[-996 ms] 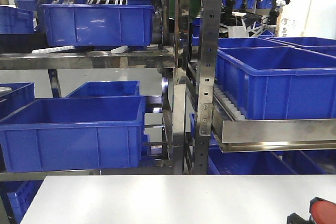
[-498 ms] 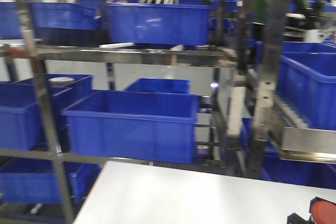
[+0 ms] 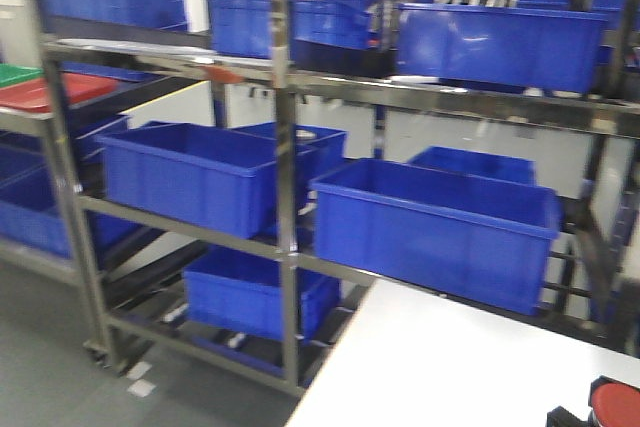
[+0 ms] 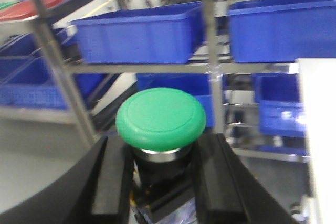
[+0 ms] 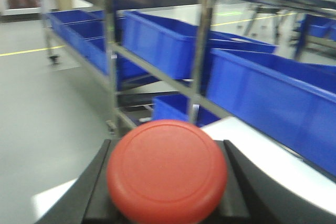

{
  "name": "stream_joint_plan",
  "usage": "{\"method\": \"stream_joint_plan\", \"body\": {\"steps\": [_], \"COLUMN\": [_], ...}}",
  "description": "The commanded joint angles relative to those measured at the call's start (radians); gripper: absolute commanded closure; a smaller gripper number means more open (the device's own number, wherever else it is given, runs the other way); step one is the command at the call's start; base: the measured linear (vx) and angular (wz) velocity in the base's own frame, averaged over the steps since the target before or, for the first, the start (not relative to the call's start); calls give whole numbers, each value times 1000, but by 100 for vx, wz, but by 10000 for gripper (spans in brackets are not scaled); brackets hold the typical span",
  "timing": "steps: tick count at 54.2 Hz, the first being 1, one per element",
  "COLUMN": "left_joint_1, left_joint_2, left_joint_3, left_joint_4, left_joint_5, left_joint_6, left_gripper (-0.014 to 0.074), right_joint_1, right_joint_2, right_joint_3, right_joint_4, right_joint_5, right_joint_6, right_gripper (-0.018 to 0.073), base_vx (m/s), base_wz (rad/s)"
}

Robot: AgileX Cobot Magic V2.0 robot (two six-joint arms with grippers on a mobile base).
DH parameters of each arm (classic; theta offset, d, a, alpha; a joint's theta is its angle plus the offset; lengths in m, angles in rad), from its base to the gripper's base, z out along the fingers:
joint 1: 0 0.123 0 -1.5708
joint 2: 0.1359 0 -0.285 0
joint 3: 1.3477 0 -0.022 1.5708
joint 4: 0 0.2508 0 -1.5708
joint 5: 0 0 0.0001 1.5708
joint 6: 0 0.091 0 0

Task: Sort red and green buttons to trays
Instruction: 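Drive the base with both buttons held to the green and red trays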

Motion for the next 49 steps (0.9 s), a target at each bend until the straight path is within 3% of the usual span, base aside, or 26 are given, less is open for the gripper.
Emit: {"method": "stream_joint_plan", "body": {"steps": [1, 49], "left_joint_1": [-5, -5], "left_joint_2": [1, 1], "left_joint_3": [-32, -32], "left_joint_4": [-3, -3], "left_joint_5": [-76, -76], "left_joint_6": [-10, -10], "left_gripper": [599, 599], "right_joint_1": [-5, -5], "right_joint_2": [-2, -2], "right_joint_3": [-30, -30], "right_joint_4": [40, 41], "right_joint_5": [-19, -20], "right_joint_6": [-2, -2], "right_gripper": [557, 557], "base_vx": [-15, -12], "base_wz": [59, 65]}}
